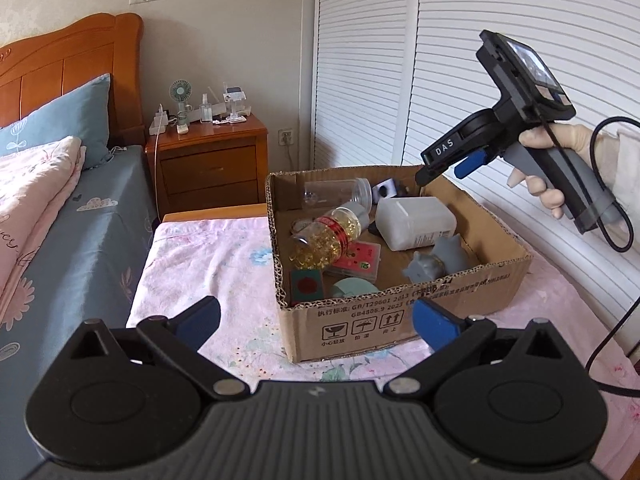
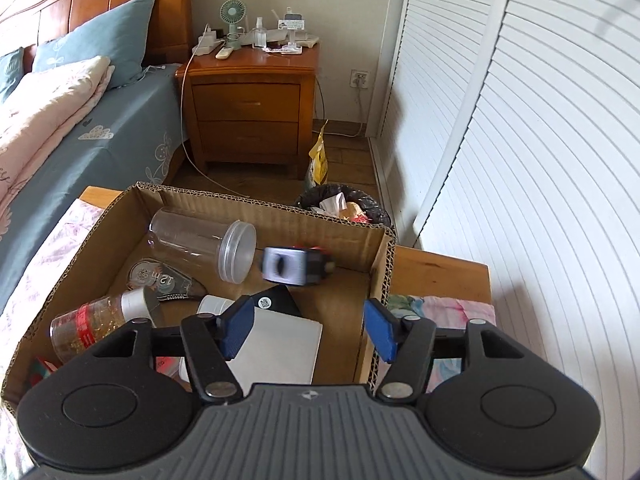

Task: Organize rigid objects

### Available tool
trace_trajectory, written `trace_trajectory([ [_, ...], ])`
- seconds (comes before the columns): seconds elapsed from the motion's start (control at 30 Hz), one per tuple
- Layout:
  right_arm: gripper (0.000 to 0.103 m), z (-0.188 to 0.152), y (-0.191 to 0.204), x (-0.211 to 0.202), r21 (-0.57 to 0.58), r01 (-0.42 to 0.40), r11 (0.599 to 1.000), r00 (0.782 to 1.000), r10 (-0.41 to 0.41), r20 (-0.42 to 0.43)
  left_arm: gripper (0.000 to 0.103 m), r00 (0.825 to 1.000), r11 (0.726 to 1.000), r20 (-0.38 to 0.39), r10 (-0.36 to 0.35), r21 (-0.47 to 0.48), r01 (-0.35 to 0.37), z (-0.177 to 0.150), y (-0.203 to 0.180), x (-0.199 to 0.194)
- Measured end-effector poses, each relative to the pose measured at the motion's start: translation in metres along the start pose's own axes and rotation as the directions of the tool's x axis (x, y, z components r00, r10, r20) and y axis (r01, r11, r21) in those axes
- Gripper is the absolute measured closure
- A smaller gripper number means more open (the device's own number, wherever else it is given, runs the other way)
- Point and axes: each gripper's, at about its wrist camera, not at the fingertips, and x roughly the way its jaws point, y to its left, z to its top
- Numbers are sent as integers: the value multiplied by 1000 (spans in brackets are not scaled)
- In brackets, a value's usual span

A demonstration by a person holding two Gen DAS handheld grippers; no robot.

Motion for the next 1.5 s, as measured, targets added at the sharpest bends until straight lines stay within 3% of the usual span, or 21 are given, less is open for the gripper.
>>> trace_trajectory([
  [0.07, 16, -4, -1, -11, 11, 3, 1000, 1000, -3, 9, 1, 1000, 1000, 0, 15, 9, -15, 2, -3, -1],
  [0.17, 0, -16, 5, -34, 2, 27, 1000, 999, -27, 26, 1, 1000, 1000, -1, 25, 10, -25, 6, -6, -3],
  [0.37, 0, -62, 26, -82, 24, 80, 997, 996, -81, 28, 1, 996, 997, -56, 71, -18, -72, 14, -9, 2],
  [0.53, 0, -107, 40, -107, 73, 138, 988, 990, -139, 6, 1, 982, 989, -129, 135, -38, -141, 20, -14, 8],
  [0.73, 0, -139, 48, -123, 153, 109, 982, 994, -108, -16, 1, 977, 989, -159, 143, -15, -148, 23, -27, 5],
  [1.5, 0, -148, 48, -137, 190, 119, 975, 992, -126, 26, 1, 972, 989, -182, 146, -10, -151, 30, -39, -3],
])
